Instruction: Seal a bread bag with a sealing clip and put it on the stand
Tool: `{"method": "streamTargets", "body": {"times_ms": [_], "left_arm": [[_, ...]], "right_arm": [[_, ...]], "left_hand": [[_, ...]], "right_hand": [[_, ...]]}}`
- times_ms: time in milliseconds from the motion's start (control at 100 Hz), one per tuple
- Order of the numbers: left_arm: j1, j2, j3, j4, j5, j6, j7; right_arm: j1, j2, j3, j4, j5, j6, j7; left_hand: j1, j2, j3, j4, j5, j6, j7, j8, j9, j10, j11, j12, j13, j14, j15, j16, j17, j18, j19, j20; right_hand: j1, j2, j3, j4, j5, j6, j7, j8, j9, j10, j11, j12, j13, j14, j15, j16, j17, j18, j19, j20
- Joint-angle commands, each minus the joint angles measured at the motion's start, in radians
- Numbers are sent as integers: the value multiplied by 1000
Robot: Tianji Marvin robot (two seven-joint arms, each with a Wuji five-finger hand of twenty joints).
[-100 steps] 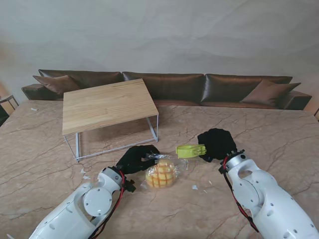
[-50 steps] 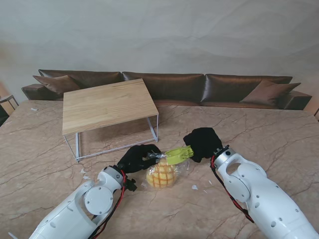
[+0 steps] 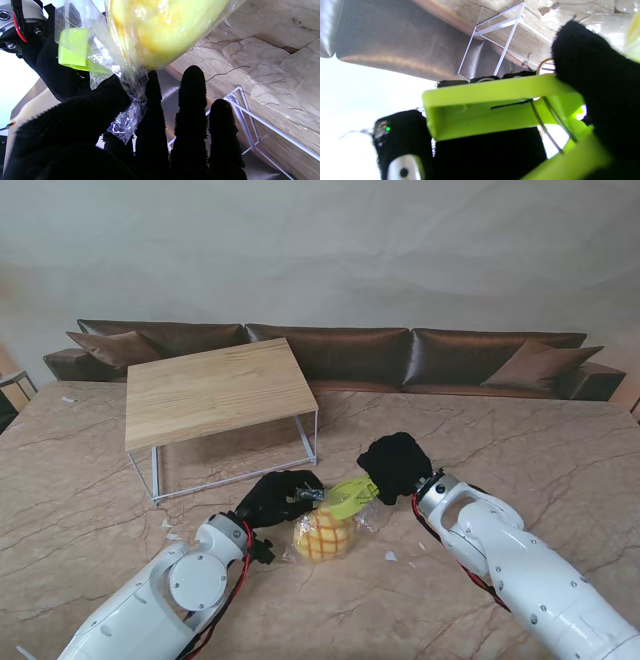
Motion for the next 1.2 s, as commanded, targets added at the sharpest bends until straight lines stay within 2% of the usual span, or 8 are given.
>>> {"method": "streamTargets", "body": {"times_ms": [0,250,350,410,520,630,820,1190], "left_arm": [[4,-5,0,-7,-2,-5,0],[5,-5,-1,-6,-1,-9,3],[6,-4,-2,-7,1,-8,1],[7,-3,-3,-7,3,-7,1],[8,-2,-7,-8,-3,-4,-6],[9,1,-10,-9,-15,-6,-25],[8,2,-15,-4,-21,-15,-30],[29,8,-54,-31,-3,-29,-24]], "right_arm": [[5,2,-12,9,2,9,-9],[15,13,-41,-2,-40,19,-11],[9,18,-39,-16,-53,5,6],[-4,17,-29,-31,-55,2,18],[-54,17,17,-87,-72,5,60],[-124,15,87,-161,-88,4,117],[-242,-1,194,-261,-40,-22,168],[-454,-48,398,-422,127,52,216]], "left_hand": [[14,16,41,-29,21,-48,63,32,40,-43,40,2,19,-2,22,-2,-3,-4,33,19],[15,19,37,-30,19,-51,60,41,39,-45,42,2,19,-4,22,-2,-3,-6,33,19],[15,22,33,-31,17,-56,60,46,36,-49,43,4,18,-5,21,-2,-3,-5,34,19],[22,31,21,-32,9,-63,62,61,30,-51,48,9,12,-4,23,1,-5,0,37,22],[33,51,-9,-31,-5,-83,64,104,12,-57,66,29,18,5,38,13,10,15,71,46],[64,88,-71,-29,-28,-98,61,179,-20,-66,95,61,41,15,76,34,33,23,127,90],[102,137,-147,-30,-50,-113,57,271,-44,-78,121,75,61,19,134,57,50,30,167,122],[114,165,-178,-29,-59,-121,57,337,-54,-95,149,94,61,31,172,73,50,31,185,143]], "right_hand": [[315,128,101,39,176,-414,500,25,130,90,572,86,194,-49,591,122,31,6,307,-11],[141,-28,67,-67,24,-482,263,69,75,-21,323,116,201,-136,467,37,38,-135,278,-129],[20,-97,71,-228,-259,-436,110,-217,-177,-56,148,58,200,-126,197,-56,36,-200,214,-188],[-85,-80,78,-117,-414,-350,34,-355,-334,-73,87,-25,165,-98,-30,-102,26,-205,134,-221],[-214,-16,56,-120,-603,-190,-244,-749,-579,-107,-56,-209,-96,-98,-343,-159,-290,-125,-290,-186],[-300,34,38,-125,-722,-129,-352,-909,-684,-108,-233,-415,-258,-75,-642,-340,-614,-114,-637,-244],[-389,65,40,-136,-801,-107,-363,-1000,-758,-96,-379,-612,-386,-36,-931,-574,-837,-167,-859,-430],[-445,243,-49,-118,-846,-44,-400,-1046,-778,-45,-598,-705,-529,-67,-1098,-814,-929,-362,-1094,-836]]}}
